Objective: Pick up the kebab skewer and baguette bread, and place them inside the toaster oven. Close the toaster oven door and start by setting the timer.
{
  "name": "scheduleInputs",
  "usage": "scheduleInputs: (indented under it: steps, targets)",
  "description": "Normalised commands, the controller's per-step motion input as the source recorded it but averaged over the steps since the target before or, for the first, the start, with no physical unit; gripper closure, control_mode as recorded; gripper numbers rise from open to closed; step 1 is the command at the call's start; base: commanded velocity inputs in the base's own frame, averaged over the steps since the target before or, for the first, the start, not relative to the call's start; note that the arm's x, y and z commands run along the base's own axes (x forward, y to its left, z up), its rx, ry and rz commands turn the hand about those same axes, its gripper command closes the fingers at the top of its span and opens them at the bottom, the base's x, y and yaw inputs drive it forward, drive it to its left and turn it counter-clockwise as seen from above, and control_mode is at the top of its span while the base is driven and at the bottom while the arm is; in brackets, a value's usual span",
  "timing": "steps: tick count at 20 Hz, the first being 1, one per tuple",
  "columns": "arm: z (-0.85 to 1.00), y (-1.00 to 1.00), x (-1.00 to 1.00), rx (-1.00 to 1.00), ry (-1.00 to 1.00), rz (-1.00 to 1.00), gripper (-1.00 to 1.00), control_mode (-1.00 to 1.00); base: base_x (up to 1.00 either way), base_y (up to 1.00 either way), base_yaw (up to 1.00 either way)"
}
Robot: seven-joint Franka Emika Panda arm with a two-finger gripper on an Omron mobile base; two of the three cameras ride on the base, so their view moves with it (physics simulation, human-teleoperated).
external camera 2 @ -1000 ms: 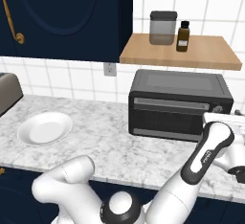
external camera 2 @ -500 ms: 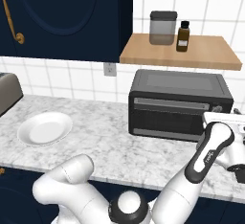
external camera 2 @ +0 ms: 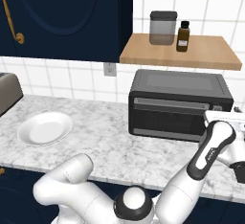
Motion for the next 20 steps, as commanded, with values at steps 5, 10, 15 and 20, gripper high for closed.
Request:
scheduleInputs:
  steps: [5, 10, 15, 20]
  targets:
    - [-0.14, -0.06, 0.01, 0.0, 0.0, 0.0, -1.0, -1.0, 0.0, 0.0, 0.0]
    - [-0.13, -0.08, 0.0, 0.0, -0.01, 0.0, -1.0, -1.0, 0.0, 0.0, 0.0]
    - [-0.19, -0.13, 0.0, 0.0, -0.01, 0.0, -1.0, -1.0, 0.0, 0.0, 0.0]
    - [-0.17, -0.24, -0.12, 0.0, 0.0, 0.0, -1.0, -1.0, 0.0, 0.0, 0.0]
